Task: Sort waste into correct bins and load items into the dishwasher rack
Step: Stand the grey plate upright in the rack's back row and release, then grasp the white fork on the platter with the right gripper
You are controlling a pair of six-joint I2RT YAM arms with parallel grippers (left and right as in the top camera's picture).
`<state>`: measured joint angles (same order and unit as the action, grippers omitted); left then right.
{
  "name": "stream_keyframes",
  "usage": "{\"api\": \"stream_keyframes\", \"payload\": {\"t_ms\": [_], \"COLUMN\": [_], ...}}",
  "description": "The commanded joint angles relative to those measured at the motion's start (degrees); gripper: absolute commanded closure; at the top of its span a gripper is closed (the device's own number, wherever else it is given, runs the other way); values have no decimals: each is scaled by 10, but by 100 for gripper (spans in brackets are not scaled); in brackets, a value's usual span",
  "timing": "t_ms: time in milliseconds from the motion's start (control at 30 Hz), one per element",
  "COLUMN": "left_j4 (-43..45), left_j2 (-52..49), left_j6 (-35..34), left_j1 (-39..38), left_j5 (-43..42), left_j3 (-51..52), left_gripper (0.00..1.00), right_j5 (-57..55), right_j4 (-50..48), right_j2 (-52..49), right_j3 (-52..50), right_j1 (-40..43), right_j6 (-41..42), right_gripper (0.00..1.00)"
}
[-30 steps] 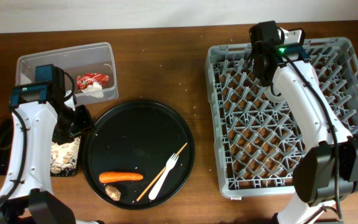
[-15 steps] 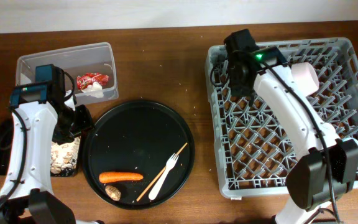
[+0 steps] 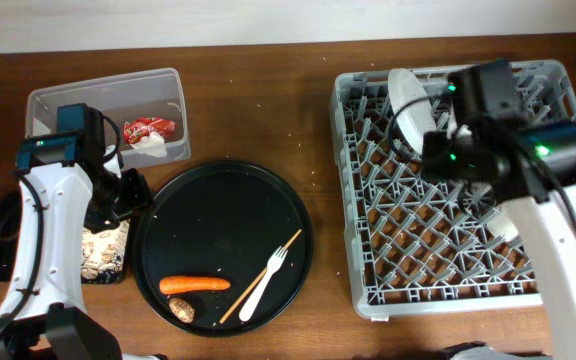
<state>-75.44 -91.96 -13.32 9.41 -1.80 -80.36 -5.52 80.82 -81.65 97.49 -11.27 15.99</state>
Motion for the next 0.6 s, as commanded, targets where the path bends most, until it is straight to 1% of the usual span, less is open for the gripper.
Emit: {"api": "stream_keyframes", "payload": {"t_ms": [0, 67, 167, 267, 333, 400, 467, 500, 567], "left_j4": [3, 5, 6, 6, 6, 6, 6, 6, 6], "left_j2": [7, 7, 7, 7, 7, 7, 7, 7, 7], "left_j6": [-2, -2, -2, -2, -2, -2, -2, -2, -2], "left_j1": [-20, -35, -36, -36, -36, -36, -36, -37, -36], "left_j5": [-10, -9, -7, -8, -8, -8, -8, -8, -8], "left_j3": [5, 5, 5, 5, 5, 5, 5, 5, 5], "left_gripper": [37, 36, 36, 36, 36, 36, 37, 36, 36], "right_j5": [166, 237, 242, 242, 239, 234, 210, 207, 192], "right_j4": [33, 27, -21, -109, -185, -246, -275, -293, -322], "right_j2": [-7, -9, -13, -36, -70, -118, -180, -214, -255], "right_j3": [-5, -23, -77, -149, -202, -234, -241, -241, -241], "right_j1": [-15, -65, -167, -255, -304, -336, -359, -368, -379], "right_j6": [5, 7, 71, 132, 178, 211, 246, 272, 303], "right_gripper": [48, 46, 41, 40, 40, 41, 44, 47, 47]}}
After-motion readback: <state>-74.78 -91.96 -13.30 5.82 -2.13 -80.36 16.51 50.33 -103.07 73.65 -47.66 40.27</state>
